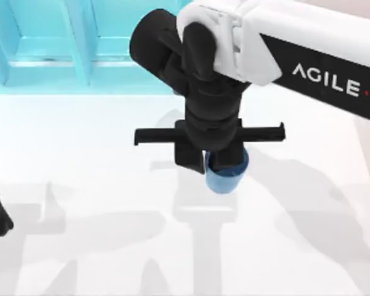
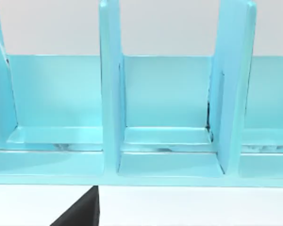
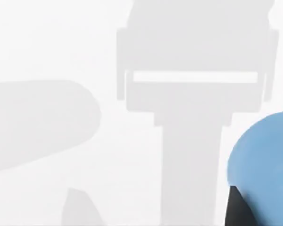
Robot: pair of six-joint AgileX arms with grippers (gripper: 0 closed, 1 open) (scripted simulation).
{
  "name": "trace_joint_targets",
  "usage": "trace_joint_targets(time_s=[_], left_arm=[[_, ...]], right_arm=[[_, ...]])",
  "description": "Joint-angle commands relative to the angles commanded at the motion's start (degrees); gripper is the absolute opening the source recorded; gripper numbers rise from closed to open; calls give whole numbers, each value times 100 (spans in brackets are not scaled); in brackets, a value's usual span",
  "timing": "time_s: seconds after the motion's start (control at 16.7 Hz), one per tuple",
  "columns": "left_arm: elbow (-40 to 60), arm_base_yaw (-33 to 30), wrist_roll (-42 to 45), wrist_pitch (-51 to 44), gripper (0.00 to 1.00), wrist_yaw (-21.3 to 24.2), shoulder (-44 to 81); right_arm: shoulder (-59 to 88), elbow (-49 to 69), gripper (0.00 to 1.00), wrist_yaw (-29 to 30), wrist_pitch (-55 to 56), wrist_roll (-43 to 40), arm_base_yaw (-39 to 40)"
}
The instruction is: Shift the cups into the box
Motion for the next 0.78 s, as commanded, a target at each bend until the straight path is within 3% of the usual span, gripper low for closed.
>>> trace_joint_targets(time_s=[0.24, 0.78], left_arm=[[0, 0, 0, 0, 100, 0, 0], [0, 0, 0, 0, 100, 0, 0]], right_arm=[[-318, -256, 0, -53, -116, -1262, -1267], [-1411, -1285, 0, -144, -419, -5506, -5519]])
